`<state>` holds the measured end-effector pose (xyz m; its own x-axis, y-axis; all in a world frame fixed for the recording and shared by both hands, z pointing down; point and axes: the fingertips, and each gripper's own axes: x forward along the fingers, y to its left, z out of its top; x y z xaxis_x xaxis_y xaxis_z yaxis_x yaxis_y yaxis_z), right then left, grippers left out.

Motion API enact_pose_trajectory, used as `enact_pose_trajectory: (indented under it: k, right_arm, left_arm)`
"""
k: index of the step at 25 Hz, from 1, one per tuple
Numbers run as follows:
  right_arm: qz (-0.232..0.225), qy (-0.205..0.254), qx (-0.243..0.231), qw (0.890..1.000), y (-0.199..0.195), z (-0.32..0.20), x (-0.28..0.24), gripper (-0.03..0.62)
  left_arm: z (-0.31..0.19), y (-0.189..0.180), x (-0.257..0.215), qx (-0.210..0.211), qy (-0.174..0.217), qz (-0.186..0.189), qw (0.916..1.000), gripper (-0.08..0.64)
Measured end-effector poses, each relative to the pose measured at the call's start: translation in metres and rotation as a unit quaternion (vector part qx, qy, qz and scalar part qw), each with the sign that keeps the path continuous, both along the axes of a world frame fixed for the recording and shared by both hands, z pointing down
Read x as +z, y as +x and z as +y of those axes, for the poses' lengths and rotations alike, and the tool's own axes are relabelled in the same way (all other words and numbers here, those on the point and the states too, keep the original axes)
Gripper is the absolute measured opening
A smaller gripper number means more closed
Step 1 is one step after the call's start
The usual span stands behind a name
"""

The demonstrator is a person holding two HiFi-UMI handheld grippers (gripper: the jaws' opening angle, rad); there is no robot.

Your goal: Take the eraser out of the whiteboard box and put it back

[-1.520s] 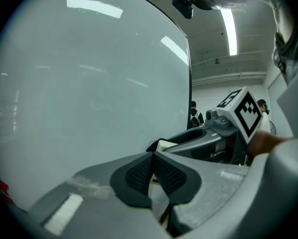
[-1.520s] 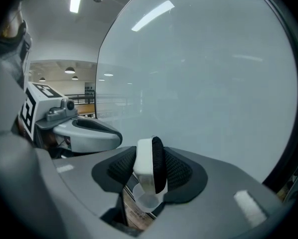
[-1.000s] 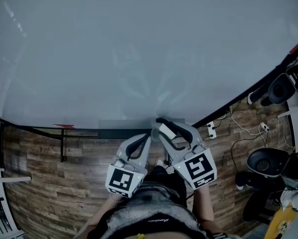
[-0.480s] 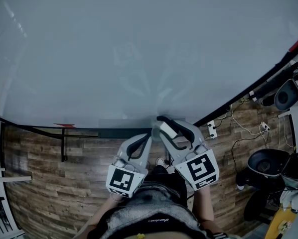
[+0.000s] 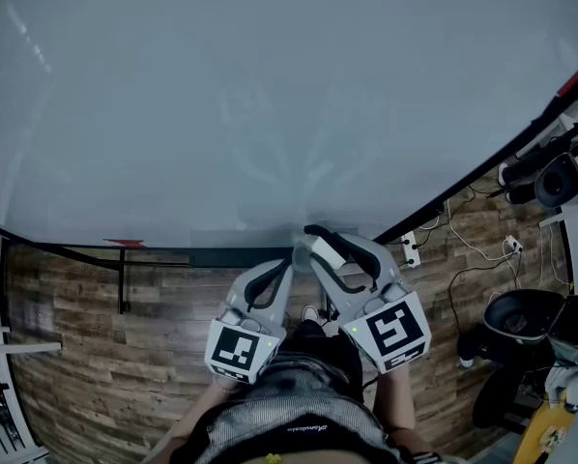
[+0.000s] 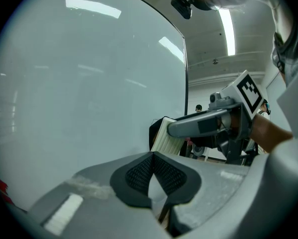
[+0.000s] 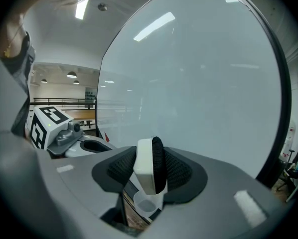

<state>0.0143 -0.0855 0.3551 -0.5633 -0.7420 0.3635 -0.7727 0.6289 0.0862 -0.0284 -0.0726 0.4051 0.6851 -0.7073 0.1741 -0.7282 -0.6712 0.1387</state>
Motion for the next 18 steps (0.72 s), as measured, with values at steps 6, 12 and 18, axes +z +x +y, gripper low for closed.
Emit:
enact_pose_trajectory:
  k: [6,12,18]
  right_arm:
    - [-0.003,0.000,-0.002,1.000,-0.0002,0.0037,-0.0036,0.172]
    - [-0.002,0.000,-0.005,1.000,0.0002,0.0071,-0.0060,0.172]
    - [-0.003,0.000,-0.004,1.000,0.0010,0.0096,-0.0046,0.172]
  left_arm:
    - [0.0016,0.0007,-0.0030,-0.010,-0.008,0.008,0.9999,0.002]
    - [0.0042,0.0022,-0.0029,0.004,0.011,-0.011,0.9999,0.002]
    - [0.0072,0.0022,-0.0013,0.007,0.020,-0.019,0.9996,0.002]
